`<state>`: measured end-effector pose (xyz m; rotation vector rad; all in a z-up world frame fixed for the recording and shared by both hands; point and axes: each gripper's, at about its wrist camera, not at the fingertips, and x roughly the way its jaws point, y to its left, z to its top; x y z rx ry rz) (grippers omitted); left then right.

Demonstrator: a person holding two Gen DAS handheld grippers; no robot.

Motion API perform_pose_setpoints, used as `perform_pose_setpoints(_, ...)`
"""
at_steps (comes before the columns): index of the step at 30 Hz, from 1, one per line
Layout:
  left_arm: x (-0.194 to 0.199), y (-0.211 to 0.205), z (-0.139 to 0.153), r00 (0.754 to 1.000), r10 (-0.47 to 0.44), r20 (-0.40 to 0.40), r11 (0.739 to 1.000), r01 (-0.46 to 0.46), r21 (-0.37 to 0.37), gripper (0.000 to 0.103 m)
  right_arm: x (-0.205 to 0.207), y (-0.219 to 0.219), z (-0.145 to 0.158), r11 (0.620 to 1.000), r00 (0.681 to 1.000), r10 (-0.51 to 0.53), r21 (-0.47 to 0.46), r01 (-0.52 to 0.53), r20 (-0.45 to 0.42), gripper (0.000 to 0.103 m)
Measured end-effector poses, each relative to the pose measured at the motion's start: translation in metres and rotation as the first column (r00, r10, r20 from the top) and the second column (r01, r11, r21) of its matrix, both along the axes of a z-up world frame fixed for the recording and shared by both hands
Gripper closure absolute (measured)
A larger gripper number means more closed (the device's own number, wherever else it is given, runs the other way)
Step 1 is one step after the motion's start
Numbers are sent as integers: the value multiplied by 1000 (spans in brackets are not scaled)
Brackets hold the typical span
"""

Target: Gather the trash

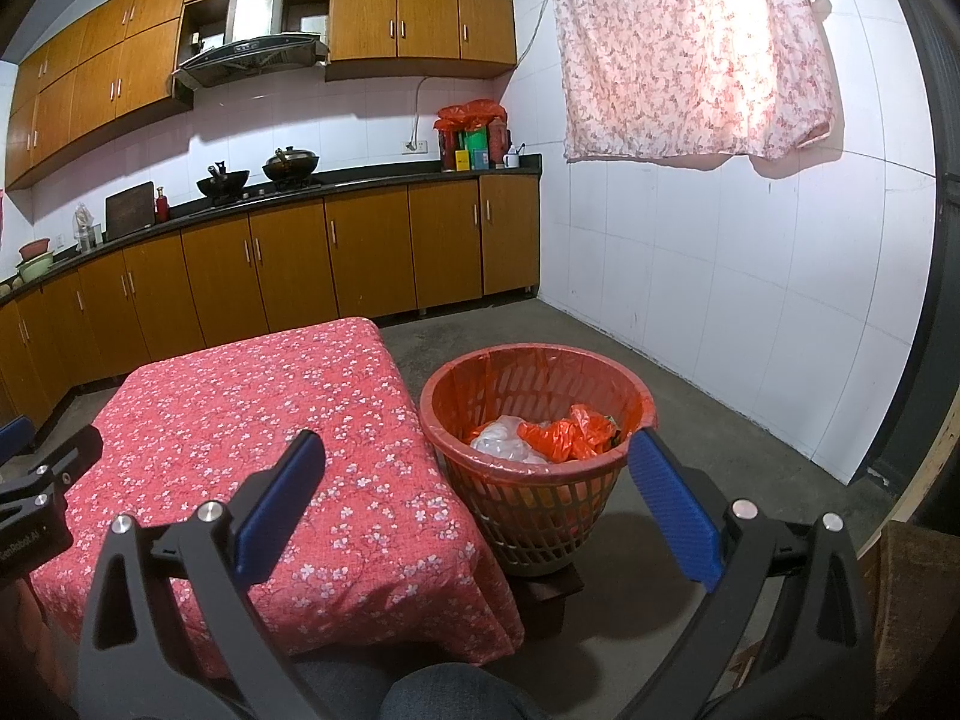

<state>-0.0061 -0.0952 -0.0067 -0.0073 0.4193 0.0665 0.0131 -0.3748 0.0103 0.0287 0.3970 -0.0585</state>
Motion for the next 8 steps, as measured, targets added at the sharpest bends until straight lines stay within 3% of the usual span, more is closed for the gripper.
perform_pose_setpoints(8,0,1,-1,1000,1,-1,1000,-1,0,2,0,3,-1,1000,1000,-3,6,3,-1,4)
